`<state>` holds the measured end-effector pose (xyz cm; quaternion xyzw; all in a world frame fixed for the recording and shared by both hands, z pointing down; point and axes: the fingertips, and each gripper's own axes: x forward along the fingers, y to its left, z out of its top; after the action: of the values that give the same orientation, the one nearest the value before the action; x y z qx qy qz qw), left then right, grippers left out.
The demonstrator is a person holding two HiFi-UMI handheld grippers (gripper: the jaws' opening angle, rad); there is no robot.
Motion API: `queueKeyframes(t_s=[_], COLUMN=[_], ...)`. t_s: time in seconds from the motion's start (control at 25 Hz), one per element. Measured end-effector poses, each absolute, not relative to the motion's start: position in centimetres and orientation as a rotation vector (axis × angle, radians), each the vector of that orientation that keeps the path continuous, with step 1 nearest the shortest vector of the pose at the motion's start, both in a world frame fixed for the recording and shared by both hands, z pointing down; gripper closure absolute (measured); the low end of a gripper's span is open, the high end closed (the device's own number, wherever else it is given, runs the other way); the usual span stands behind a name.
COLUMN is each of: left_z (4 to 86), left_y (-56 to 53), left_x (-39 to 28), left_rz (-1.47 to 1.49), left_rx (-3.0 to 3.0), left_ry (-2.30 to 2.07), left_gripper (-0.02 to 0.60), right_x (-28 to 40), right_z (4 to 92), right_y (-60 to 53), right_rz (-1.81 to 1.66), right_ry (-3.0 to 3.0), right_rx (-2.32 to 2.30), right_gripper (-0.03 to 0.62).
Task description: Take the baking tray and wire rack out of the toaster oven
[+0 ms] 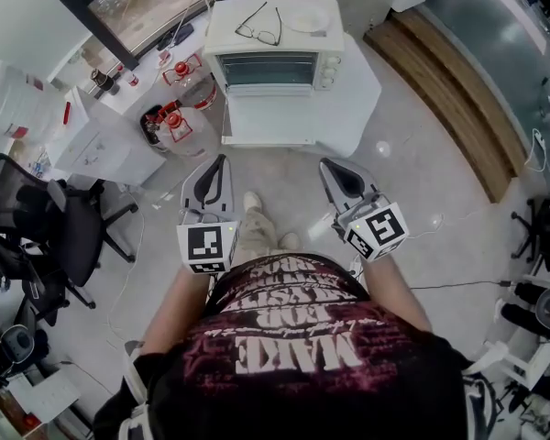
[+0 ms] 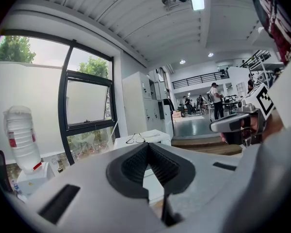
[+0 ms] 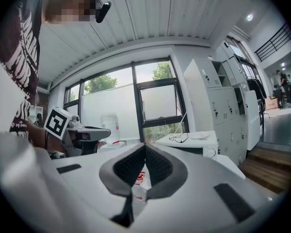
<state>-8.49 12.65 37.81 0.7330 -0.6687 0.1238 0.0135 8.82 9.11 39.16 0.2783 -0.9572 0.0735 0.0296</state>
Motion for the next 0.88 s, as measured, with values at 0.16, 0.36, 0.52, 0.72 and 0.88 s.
queueKeyframes(t_s=[0.16,0.36,0.52,0.72,0.88], left_z=[37.2,38.1,38.3,38.4,38.4], left_y=[12.5,12.3,11.7,10.7,9.3], left_x=[-7.9,-8.9,-9.3,-10.5,-11.2], left_rz=[0.362,0.359,0.362,0.364,0.365], left_rx=[2.311,2.284,2.281,2.280,2.288], left_ry=[-2.073,-2.073,-2.064,-2.069,-2.052], left_gripper=[0.580,0.580,0.580,0.580,0.579], right_x=[8.5,7.3,6.8,6.1,5.5], right_z=[39.3,39.9,40.3,40.6,40.5], right_y=[8.9,8.9,8.3,7.5,6.4], right_rz=[0.244,0.254,0.267,0.269,0.269], right_ry=[-2.942,-2.932,-2.928,-2.921,-2.911], right_rx=[0.859,0.825,0.827,0.845,0.863], right_gripper=[0.592,0.592,0.592,0.592,0.591])
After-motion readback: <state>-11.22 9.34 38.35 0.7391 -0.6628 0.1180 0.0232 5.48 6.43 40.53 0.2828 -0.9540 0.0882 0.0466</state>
